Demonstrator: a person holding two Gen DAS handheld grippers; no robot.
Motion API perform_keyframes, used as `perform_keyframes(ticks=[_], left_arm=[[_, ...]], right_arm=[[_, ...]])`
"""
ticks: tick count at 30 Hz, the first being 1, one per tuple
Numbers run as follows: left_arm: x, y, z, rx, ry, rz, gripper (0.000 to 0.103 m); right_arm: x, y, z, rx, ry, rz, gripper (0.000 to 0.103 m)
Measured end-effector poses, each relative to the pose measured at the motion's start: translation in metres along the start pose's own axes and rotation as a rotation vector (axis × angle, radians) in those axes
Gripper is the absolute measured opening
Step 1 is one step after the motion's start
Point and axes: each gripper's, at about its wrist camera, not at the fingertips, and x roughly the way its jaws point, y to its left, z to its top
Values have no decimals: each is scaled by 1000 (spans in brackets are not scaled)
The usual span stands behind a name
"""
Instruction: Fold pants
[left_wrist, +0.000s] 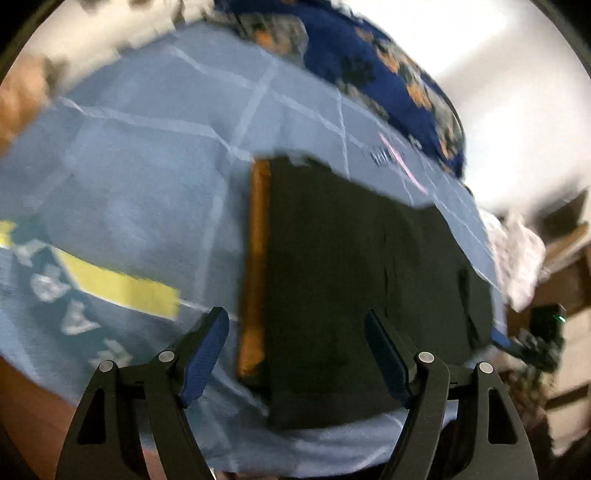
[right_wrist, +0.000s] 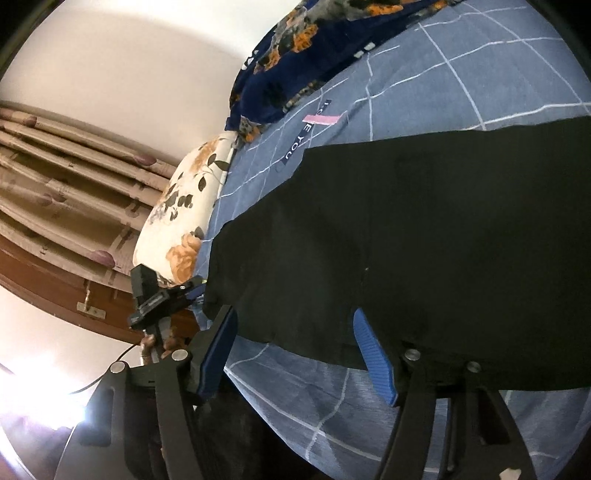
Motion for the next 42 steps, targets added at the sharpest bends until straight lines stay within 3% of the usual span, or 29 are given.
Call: perform_keyframes(ticks=[2, 4, 7, 9, 10, 12, 17, 22, 25, 27, 28, 29, 31, 36, 42], left_arm=[[-2, -6, -5, 60, 22, -6, 75], [-5, -1, -3, 53, 55, -49, 75], [-19, 19, 5, -42, 51, -203, 75], [-43, 28, 6, -78, -13, -348, 75], [-47, 27, 7, -81, -32, -379, 75], [-55, 31, 7, -76, -58, -341, 75], [-41, 46, -5, -67, 35, -196, 75], [-38, 41, -8, -44, 67, -258, 75], [-33, 30, 1, -55, 48, -389, 75], [-32, 27, -1, -21, 40, -322, 74], [-25, 28, -3, -18, 59, -282, 67], [-15, 26, -7, -21, 73, -251, 53], [-19, 28, -11, -15, 39, -201, 36], [-29, 18, -20, 10, -27, -81, 32], [-21, -37, -6, 24, -98, -56, 30]], right_arm=[[0, 0, 0, 3, -5, -4, 72], [0, -2, 0, 18, -7, -1, 75], [2, -7, 1, 53, -8, 14, 76], [4, -7, 0, 61, -5, 17, 76], [6, -7, 0, 60, -2, 15, 77], [8, -6, -1, 56, 2, 12, 78], [16, -8, 0, 72, 14, 15, 79], [20, -6, -2, 74, 24, 15, 81], [20, -6, -2, 75, 24, 17, 83], [20, -5, -3, 74, 23, 16, 84], [20, -5, -3, 75, 23, 16, 84], [20, -5, -3, 77, 23, 17, 84], [21, -6, -3, 80, 23, 17, 84], [22, -6, -3, 85, 25, 17, 85], [25, -7, -2, 85, 22, 21, 85]])
